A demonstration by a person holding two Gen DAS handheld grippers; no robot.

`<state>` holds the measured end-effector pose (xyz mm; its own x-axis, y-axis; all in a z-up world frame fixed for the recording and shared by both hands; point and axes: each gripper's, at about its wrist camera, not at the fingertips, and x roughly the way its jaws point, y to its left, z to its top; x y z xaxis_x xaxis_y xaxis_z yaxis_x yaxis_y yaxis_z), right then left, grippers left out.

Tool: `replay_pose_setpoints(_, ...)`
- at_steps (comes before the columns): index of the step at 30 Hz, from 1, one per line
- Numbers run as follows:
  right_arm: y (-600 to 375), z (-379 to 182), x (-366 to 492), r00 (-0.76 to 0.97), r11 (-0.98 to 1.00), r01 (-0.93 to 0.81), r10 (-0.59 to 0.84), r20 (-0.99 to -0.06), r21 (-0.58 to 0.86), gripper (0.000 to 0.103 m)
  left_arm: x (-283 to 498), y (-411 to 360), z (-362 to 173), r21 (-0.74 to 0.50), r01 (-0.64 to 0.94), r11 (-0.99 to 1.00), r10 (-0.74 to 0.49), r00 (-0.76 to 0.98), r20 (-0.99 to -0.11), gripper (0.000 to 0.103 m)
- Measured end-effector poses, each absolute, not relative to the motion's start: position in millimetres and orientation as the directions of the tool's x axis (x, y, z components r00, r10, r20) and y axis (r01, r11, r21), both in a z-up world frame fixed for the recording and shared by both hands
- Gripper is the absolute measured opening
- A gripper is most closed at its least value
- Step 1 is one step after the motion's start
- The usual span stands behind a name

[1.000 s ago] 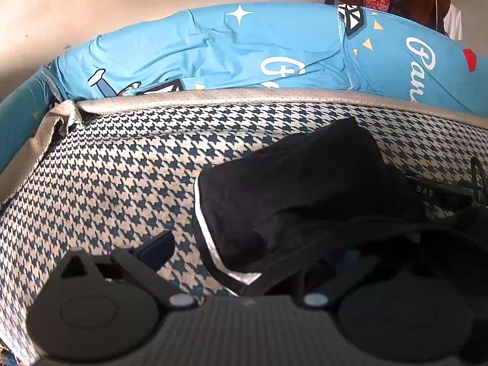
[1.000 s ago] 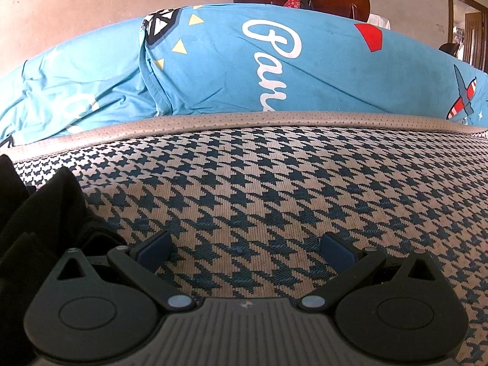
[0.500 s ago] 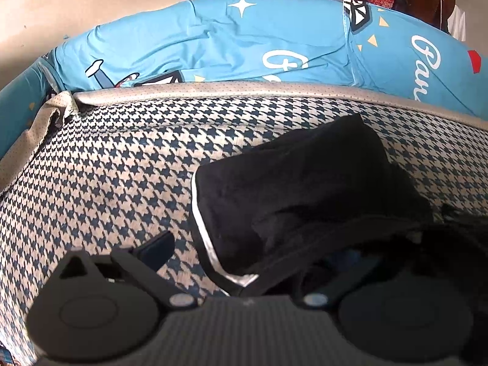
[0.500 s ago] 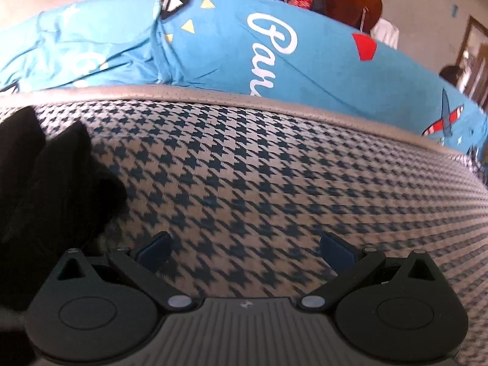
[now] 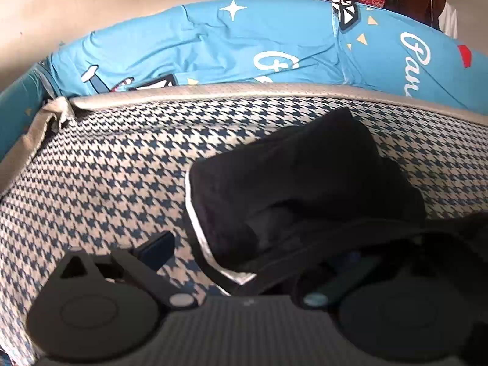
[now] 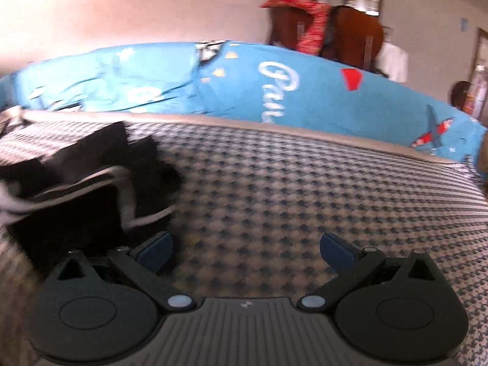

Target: Fold clothes

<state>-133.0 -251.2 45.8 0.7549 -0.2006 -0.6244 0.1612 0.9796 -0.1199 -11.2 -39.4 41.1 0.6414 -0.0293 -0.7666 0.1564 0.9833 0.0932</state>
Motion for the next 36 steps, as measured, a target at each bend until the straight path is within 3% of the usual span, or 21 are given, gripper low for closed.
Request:
replay_pose_setpoints(8,-203.3,48.5,-168.1,0.799,0.996,-0.064,0.014,-0.601,-0.061,0.102,-16.8,-45.2,41.4,0.127,0.19,0.974,-0.03,0.657,-0.753,0.103)
replay_pose_setpoints(12,-190.3,52.0,-170.1,0.797,0.992,-0.124,0.101,-0.596,0.001,0.092,-17.1,-45.0,43.0,0.133,0.2,0.971,-0.034,0.66,-0.75,0.103)
replay_pose_setpoints(27,-174.1,45.2,-135.0,0.771,0.991,-0.122,0.13,-0.624,0.056,0.089,-16.4,-42.0,45.8,0.089,0.206,0.975,-0.067,0.648,-0.759,0.103)
replay_pose_setpoints(29,-172.4,43.9,-130.0,0.771,0.99,-0.125,0.139,-0.622,0.067,0.081,-16.6,-41.5,46.7,0.089,0.205,0.975,-0.068,0.65,-0.757,0.103)
replay_pose_setpoints(33,-171.9,43.0,-116.5,0.768,0.988,-0.128,0.154,-0.622,0.087,0.054,-16.4,-38.1,51.6,0.078,0.206,0.975,-0.079,0.658,-0.748,0.103)
replay_pose_setpoints(36,-175.2,43.8,-105.0,0.772,0.989,-0.118,0.151,-0.618,0.093,0.049,-15.1,-32.8,58.6,0.043,0.213,0.976,-0.113,0.667,-0.737,0.103)
